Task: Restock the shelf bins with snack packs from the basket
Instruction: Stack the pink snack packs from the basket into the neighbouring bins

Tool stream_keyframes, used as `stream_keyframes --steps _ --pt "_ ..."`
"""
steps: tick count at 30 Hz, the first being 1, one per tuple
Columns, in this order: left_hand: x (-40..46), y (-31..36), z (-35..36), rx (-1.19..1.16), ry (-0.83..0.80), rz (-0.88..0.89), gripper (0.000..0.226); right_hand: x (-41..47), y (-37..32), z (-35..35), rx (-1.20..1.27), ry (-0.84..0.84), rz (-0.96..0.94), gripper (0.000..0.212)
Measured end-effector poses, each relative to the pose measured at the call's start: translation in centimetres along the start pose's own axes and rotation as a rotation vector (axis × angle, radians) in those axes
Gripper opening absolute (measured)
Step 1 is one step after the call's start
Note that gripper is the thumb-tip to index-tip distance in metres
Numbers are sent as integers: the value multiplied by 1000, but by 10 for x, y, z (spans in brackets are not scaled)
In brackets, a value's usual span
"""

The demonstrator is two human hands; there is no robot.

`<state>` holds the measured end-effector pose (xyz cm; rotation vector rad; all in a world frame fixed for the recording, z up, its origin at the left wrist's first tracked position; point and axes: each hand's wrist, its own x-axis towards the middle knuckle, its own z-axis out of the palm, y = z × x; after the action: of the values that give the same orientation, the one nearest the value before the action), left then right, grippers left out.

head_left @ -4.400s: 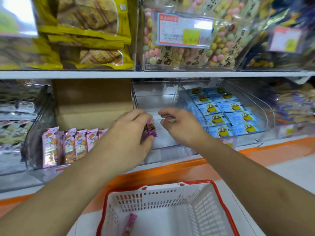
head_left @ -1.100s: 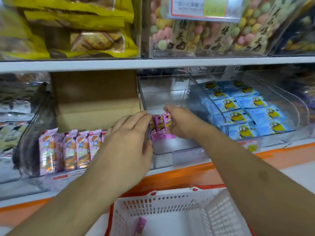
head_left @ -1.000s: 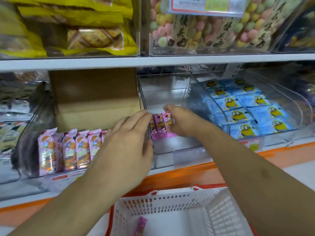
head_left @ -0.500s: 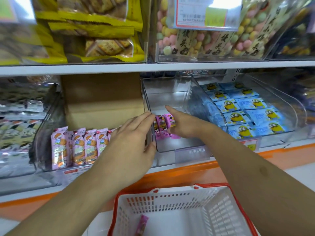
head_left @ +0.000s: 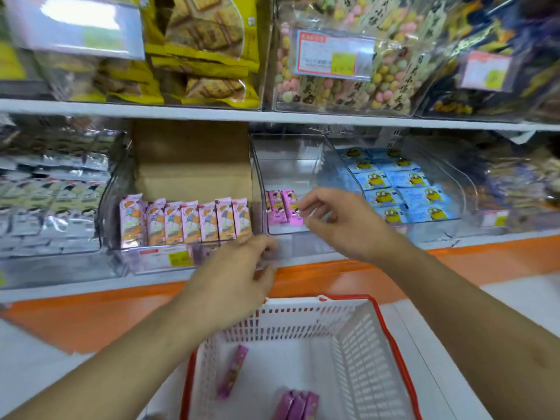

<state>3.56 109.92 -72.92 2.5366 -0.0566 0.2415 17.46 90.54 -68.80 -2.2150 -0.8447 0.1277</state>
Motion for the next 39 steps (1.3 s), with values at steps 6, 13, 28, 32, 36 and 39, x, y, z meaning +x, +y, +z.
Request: stream_keyframes --steps 6,13,28,32,36,39 --pt "-64 -59 61 167 -246 -155 43 -78 19 75 43 -288 145 20" --pt "-114 -119 118 151 -327 -500 86 -104 71 194 -146 -576 315 41" --pt "-128 -133 162 6 -171 -577 76 -99 170 377 -105 -725 408 49" --pt "-129 -130 160 -4 -190 -583 77 -110 173 365 -118 -662 387 34" --pt "-126 -131 154 35 -266 -594 77 -107 155 329 -110 -628 389 27" --pt "-122 -132 146 77 -366 -612 78 -95 130 283 -115 -621 309 29"
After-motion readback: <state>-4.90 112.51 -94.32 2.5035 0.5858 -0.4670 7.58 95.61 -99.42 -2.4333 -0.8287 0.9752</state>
